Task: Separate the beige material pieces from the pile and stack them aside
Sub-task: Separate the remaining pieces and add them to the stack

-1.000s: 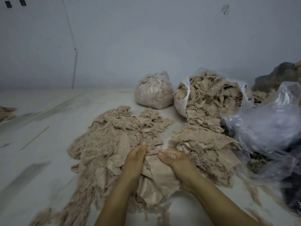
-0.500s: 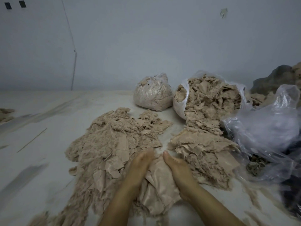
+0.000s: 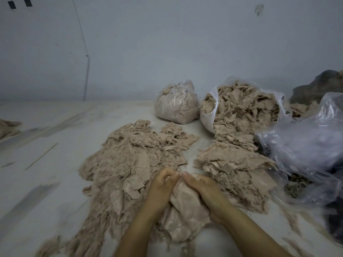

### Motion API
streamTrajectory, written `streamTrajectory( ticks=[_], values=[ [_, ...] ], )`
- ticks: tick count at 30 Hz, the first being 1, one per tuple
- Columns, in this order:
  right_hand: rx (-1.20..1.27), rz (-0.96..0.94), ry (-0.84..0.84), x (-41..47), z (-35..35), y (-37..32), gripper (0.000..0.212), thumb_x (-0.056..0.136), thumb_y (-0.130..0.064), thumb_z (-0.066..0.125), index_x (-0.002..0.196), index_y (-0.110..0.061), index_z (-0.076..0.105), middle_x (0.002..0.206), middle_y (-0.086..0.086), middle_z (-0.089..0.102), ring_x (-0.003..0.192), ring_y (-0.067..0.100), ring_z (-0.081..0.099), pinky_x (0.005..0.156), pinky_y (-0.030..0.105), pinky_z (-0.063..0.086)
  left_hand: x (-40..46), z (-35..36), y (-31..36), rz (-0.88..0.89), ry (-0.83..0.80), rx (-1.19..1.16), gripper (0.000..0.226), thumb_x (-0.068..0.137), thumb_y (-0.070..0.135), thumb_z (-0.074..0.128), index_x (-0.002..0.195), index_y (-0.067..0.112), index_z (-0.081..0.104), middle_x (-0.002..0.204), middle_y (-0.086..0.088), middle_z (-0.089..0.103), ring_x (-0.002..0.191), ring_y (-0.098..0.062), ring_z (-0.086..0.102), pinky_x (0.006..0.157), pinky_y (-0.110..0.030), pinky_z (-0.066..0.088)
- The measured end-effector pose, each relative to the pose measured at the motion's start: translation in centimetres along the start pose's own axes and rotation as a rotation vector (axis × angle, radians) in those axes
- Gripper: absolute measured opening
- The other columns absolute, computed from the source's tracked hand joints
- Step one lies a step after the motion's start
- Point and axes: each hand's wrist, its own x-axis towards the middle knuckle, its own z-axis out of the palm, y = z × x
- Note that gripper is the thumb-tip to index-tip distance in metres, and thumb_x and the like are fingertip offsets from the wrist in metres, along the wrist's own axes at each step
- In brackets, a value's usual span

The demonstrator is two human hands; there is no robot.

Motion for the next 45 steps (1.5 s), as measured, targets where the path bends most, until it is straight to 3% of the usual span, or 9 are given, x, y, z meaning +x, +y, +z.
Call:
streamTrajectory(
  ticks=[7,14,17,22,29,33,38,42,45],
  values=[
    [0.054,-0.1,0.28,0.6,-0.7,-0.1,0.012,0.093,-0.013,0.058,0.088,-0.005,0.065,0.078,0.009,0.069,0.07,0.021,0.063,0.064,0.027,0.051,0.8,-1.3,0.0,-0.017,0.328,-0.063,0.031,0.099,0.021,0.043,0.072,0.009,0.05,0.054,-0.001,0.036,0.057,-0.018,0.037,0.055,-0.025,0.035],
    [0.018,-0.192,0.473,1.5,-0.3,-0.1,0.014,0.092,-0.019,0.062,0.089,-0.008,0.07,0.079,0.012,0.072,0.069,0.02,0.065,0.065,0.032,0.052,-0.8,-0.3,-0.1,-0.086,-0.374,0.19,0.007,0.083,0.016,0.071,0.078,0.011,0.071,0.06,0.013,0.064,0.051,0.001,0.056,0.05,-0.012,0.041],
    [-0.019,-0.249,0.596,1.9,-1.8,-0.6,0.017,0.087,-0.02,0.069,0.073,-0.012,0.07,0.062,0.0,0.063,0.062,0.019,0.055,0.06,0.028,0.044,-0.5,-1.1,-0.3,-0.099,-0.212,0.161,0.025,0.082,0.03,0.068,0.065,0.011,0.068,0.057,0.006,0.056,0.054,-0.006,0.05,0.055,-0.017,0.041],
    [0.015,-0.276,0.647,2.3,-2.2,-1.3,0.006,0.083,-0.02,0.073,0.085,-0.017,0.078,0.079,0.0,0.075,0.08,0.019,0.067,0.079,0.039,0.053,0.0,-1.7,-0.1,-0.068,-0.253,0.15,0.025,0.071,0.047,0.067,0.06,0.025,0.07,0.062,0.01,0.059,0.062,-0.004,0.054,0.064,-0.015,0.043],
    [0.047,-0.328,0.66,2.5,-2.7,-1.8,0.021,0.085,-0.019,0.071,0.065,-0.024,0.075,0.057,-0.009,0.064,0.055,0.007,0.054,0.055,0.024,0.045,0.4,-2.1,0.5,-0.062,-0.268,0.13,0.019,0.07,0.038,0.071,0.058,0.024,0.069,0.059,0.012,0.061,0.058,0.001,0.055,0.062,-0.011,0.043],
    [0.127,-0.35,0.769,2.8,-4.5,-3.1,0.005,0.084,-0.025,0.072,0.082,-0.023,0.077,0.074,-0.006,0.072,0.063,0.011,0.062,0.061,0.026,0.051,0.3,-3.3,0.2,-0.066,-0.218,0.096,0.025,0.066,0.038,0.073,0.062,0.014,0.068,0.067,0.003,0.068,0.067,-0.008,0.064,0.067,-0.016,0.048],
    [-0.079,-0.297,0.76,4.2,-8.0,-5.5,0.014,0.09,-0.025,0.065,0.089,-0.015,0.074,0.091,0.004,0.071,0.088,0.021,0.064,0.078,0.031,0.052,0.7,-3.7,-0.6,-0.15,0.0,-0.112,0.029,0.074,0.043,0.066,0.071,0.015,0.074,0.076,-0.01,0.073,0.072,-0.022,0.071,0.062,-0.029,0.054],
    [-0.726,-0.157,0.865,4.3,-10.2,-7.0,0.032,0.092,-0.036,0.057,0.116,-0.014,0.06,0.118,0.01,0.058,0.113,0.03,0.053,0.094,0.038,0.041,1.1,-3.2,-0.3,-0.151,-0.046,-0.276,0.017,0.073,0.032,0.069,0.074,0.016,0.073,0.073,-0.01,0.071,0.066,-0.02,0.069,0.056,-0.026,0.054],
    [-0.79,-0.336,0.855,2.2,-7.6,-6.3,0.032,0.092,-0.031,0.057,0.122,-0.019,0.053,0.121,0.007,0.053,0.112,0.025,0.049,0.093,0.033,0.043,1.3,-3.1,-0.7,-0.196,-0.043,-0.372,0.03,0.066,0.013,0.073,0.096,0.006,0.068,0.084,-0.013,0.072,0.07,-0.021,0.07,0.057,-0.027,0.055]
  ],
)
